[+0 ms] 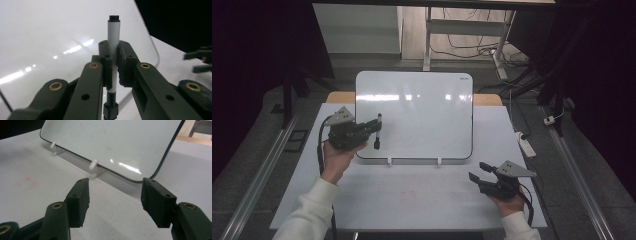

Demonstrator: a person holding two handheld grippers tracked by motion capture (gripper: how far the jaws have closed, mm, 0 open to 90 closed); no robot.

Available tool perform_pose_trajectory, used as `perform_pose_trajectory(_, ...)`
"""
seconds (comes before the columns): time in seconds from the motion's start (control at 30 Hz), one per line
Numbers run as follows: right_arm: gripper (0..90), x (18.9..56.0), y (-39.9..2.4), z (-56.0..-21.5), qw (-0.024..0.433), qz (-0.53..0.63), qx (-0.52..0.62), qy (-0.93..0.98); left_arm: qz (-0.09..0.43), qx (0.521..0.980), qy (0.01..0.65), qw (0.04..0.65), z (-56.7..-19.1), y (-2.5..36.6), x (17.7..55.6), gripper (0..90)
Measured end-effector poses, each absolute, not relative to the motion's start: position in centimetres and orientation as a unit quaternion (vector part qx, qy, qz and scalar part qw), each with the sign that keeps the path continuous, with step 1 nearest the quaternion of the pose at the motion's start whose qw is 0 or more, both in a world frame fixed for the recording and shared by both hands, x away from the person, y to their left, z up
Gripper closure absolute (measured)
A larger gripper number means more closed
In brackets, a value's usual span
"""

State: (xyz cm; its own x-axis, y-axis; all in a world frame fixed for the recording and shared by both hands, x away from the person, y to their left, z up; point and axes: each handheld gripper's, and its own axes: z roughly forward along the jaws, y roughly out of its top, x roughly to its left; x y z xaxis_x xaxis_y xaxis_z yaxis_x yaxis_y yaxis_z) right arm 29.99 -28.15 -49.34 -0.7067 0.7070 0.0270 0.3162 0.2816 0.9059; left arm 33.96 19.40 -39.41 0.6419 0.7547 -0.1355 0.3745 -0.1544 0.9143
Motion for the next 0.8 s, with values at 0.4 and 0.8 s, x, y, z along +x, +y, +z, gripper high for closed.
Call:
perform_pose_trajectory(0.4,39.8,30.1,-27.8,-49.6,0.197,0.490,0.324,0.784,0.196,0.753,0.436,0.453,-37.5,20.3,40.9,81.5)
perform_pose_trajectory(0.8,39.9,30.3,-27.7,-49.9,0.192,0.488,0.323,0.788,0.227,0.754,0.465,0.405,-36.9,21.4,45.3,81.4)
